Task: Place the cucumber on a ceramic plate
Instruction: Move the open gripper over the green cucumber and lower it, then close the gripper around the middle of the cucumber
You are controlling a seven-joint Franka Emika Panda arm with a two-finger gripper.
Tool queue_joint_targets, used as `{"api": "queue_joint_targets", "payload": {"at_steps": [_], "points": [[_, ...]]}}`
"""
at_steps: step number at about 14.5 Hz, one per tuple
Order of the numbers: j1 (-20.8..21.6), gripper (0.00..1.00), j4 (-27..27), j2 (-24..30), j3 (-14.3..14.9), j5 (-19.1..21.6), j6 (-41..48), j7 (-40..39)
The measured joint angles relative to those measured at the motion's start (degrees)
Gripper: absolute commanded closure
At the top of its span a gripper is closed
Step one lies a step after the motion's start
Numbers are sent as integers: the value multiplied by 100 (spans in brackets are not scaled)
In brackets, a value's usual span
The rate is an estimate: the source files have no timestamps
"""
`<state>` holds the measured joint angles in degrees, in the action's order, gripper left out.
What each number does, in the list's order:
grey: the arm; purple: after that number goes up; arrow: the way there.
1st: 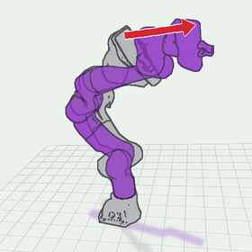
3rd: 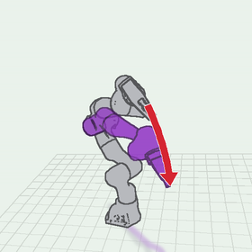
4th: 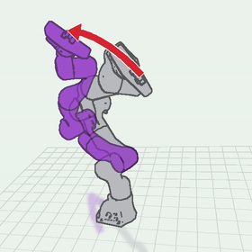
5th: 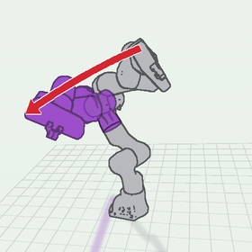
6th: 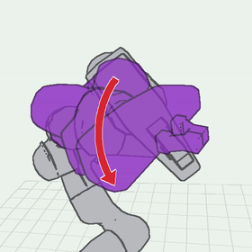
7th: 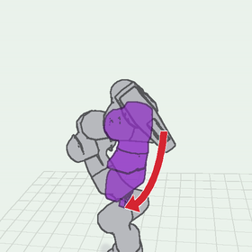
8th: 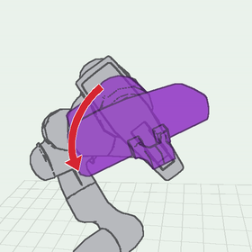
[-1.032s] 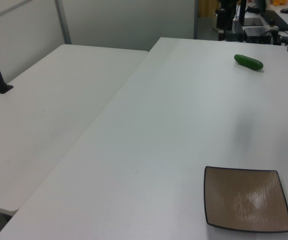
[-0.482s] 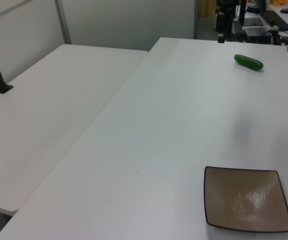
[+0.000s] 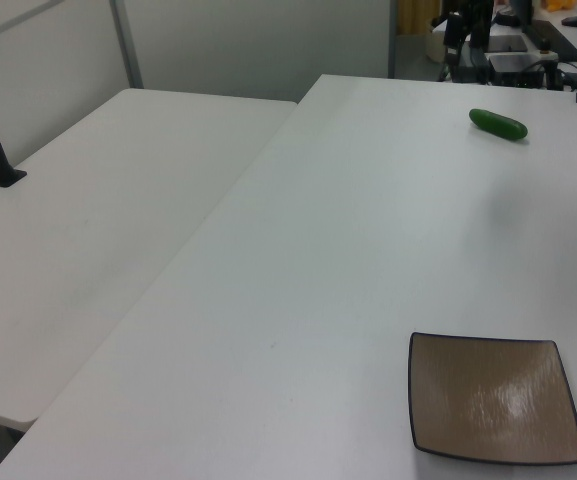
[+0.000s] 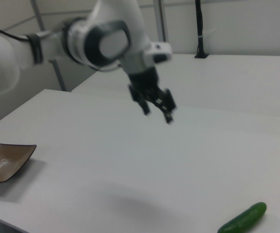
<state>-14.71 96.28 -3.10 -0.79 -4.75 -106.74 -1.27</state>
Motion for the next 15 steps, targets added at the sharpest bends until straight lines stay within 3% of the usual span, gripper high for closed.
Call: {"api": "queue_joint_targets", "payload": {"at_steps": [2, 5, 12, 15], "points": [[-357, 0, 475, -84, 60, -60, -887, -32], [-752, 0, 836, -354, 207, -83, -1508, -142], [-1754, 0, 894, -1225, 266, -120, -2711, -674], [-1886, 0, 895, -1876, 264, -493, -3416, -696]]}}
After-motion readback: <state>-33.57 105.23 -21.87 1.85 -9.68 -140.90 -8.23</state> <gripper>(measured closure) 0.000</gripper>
